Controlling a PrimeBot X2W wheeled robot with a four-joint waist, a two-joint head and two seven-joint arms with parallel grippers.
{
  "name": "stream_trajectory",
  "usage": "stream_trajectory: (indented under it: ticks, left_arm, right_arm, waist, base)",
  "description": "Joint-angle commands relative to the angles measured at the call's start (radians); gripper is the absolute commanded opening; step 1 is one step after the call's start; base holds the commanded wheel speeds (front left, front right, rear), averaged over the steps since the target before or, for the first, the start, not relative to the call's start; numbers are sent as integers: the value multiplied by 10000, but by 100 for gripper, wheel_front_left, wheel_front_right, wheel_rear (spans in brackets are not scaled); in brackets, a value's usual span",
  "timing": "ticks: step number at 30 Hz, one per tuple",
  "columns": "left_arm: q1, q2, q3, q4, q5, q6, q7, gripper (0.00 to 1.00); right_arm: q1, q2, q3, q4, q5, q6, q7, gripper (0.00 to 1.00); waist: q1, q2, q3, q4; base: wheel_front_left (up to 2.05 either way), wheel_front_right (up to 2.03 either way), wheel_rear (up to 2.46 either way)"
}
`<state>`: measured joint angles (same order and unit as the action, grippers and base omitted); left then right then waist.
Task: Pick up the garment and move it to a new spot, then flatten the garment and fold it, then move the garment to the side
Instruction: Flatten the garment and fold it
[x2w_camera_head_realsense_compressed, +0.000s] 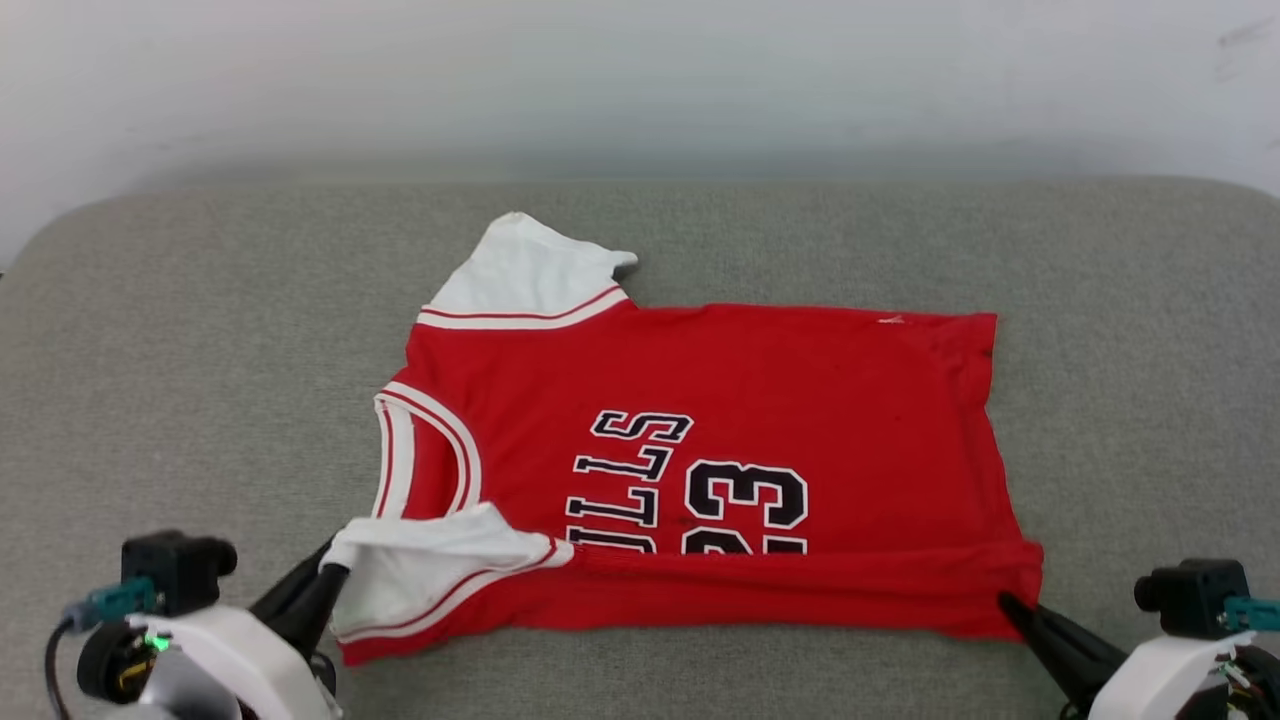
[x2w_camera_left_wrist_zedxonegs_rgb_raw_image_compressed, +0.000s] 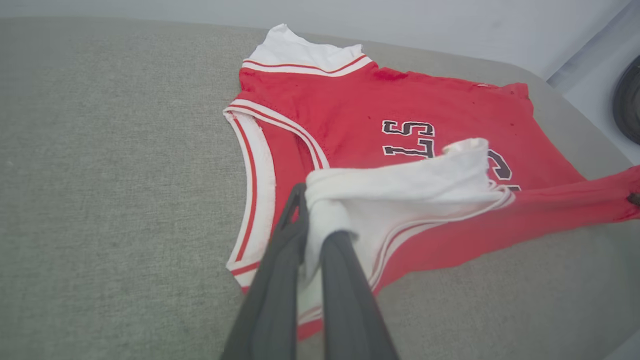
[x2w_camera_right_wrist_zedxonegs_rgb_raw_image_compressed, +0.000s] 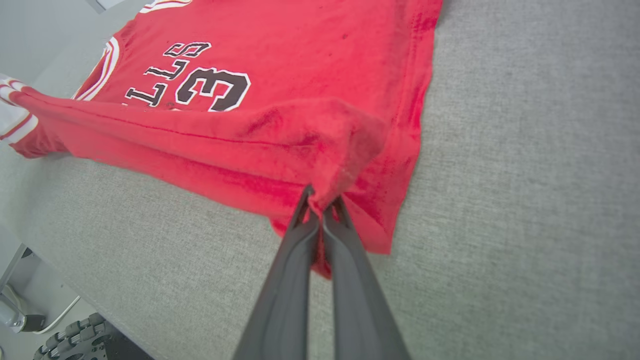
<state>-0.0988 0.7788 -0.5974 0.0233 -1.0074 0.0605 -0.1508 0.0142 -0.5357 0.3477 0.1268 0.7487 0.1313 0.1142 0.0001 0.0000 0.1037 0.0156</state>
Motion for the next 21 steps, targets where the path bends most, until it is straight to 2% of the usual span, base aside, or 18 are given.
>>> stream_trajectory:
  ticks: [1, 10, 21]
  left_arm:
    - [-457, -65, -35, 317, 100, -185, 161, 0]
    - [-2290, -690, -316, 2331, 277, -1063, 669, 0]
    - [-3315, -1562, -972, 4827, 424, -1714, 818, 0]
  right_arm:
    - [-275, 16, -12, -45, -59, -12, 16, 0]
    - [-1245, 58, 233, 207, -200, -12, 161, 0]
    - [-2103, 219, 901, 1180, -329, -15, 185, 0]
  waist:
    - [-1, 0, 300, -191]
    - [-1, 0, 1166, -453]
    - [-1, 0, 1727, -512]
  base:
    - [0, 0, 0]
    - [0, 0, 0]
    - [0, 0, 0]
